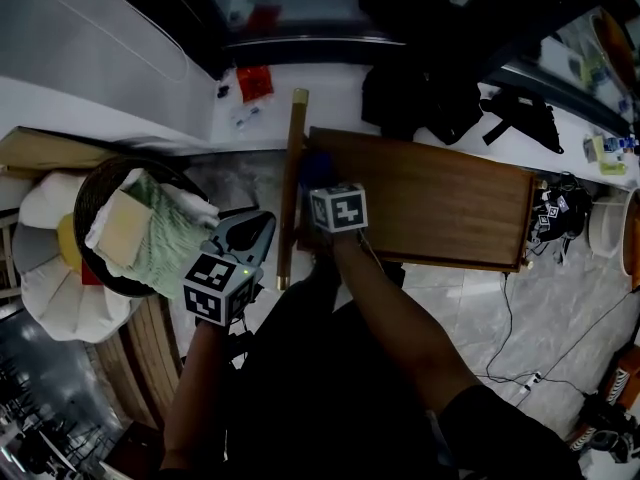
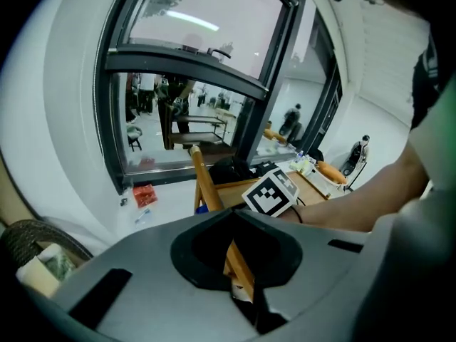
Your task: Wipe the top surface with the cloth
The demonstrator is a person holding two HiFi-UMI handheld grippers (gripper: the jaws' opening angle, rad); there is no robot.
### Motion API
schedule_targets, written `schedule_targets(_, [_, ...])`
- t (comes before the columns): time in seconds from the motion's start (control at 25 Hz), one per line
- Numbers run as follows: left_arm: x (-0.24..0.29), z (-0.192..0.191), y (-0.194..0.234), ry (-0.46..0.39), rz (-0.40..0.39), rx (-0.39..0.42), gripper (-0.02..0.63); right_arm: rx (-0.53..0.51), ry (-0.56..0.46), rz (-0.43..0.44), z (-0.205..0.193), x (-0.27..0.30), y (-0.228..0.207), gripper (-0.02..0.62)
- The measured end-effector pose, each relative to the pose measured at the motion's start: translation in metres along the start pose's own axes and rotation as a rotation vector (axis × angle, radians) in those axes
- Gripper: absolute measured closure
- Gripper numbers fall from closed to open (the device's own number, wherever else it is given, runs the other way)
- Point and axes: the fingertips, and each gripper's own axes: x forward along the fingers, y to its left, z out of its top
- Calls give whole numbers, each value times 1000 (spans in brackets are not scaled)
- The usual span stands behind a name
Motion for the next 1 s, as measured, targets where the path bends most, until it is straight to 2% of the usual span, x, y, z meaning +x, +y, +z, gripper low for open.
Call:
schedule_targets(0.24, [11,4,-15,4,-33,16,595,-57,31,-16,-2,1,-11,526])
schedule_targets(0.44, [25,21,-41,-6,-52,34,595,-89,63,-55,-9,-19,-42,526])
schedule_targets(0.64, [49,37,-78,-14,-70,40,595,-72,72,-106,-18,-59,-98,526])
schedule_targets(1.0, [115,57,-174,-3,-152,72,595,-10,43,-224,-39,-153,-229,526])
